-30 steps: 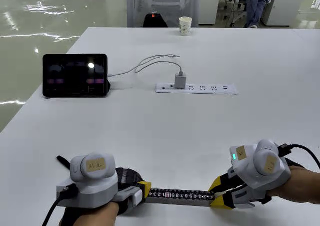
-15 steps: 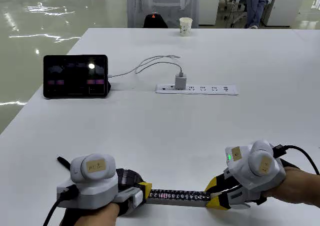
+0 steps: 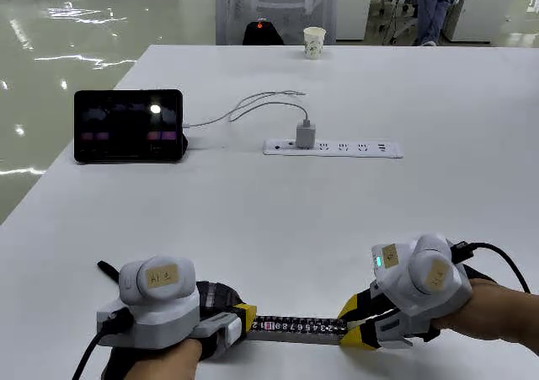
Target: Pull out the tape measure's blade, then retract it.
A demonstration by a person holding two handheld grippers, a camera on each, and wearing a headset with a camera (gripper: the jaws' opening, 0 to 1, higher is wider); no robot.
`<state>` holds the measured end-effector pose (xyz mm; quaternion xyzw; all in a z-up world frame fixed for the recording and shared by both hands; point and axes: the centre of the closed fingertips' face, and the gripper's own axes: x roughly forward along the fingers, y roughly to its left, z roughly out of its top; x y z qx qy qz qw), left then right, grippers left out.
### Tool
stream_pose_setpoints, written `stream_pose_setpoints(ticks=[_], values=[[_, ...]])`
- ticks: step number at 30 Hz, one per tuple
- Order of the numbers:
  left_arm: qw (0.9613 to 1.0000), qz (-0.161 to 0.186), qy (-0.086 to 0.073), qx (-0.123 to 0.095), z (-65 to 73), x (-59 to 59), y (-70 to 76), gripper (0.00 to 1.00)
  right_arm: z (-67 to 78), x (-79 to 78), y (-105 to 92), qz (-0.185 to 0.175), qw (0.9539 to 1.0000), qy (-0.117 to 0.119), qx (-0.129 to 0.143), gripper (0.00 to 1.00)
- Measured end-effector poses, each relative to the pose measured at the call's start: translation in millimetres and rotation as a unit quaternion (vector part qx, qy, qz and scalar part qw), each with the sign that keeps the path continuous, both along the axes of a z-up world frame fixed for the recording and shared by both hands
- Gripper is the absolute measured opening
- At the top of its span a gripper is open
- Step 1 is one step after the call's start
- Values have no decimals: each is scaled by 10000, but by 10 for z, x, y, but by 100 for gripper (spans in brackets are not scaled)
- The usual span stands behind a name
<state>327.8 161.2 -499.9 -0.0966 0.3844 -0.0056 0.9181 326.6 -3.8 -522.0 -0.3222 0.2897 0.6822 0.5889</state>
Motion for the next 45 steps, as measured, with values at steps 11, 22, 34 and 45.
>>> stream_pose_setpoints(ticks=[11, 22, 34, 45], values=[[10000, 1, 6, -13, -2, -4, -1, 61, 0, -4, 84, 13, 10000, -7, 19, 10], [10000, 3, 8, -35, -5, -7, 3, 61, 2, -18, 193, 45, 10000, -4, 59, 10], [10000, 0, 15, -51, -5, -10, 1, 61, -1, -22, 303, 59, 9999, 8, 97, 10], [10000, 4, 22, -73, -8, -9, 5, 61, 4, -34, 411, 74, 9999, 24, 139, 10]])
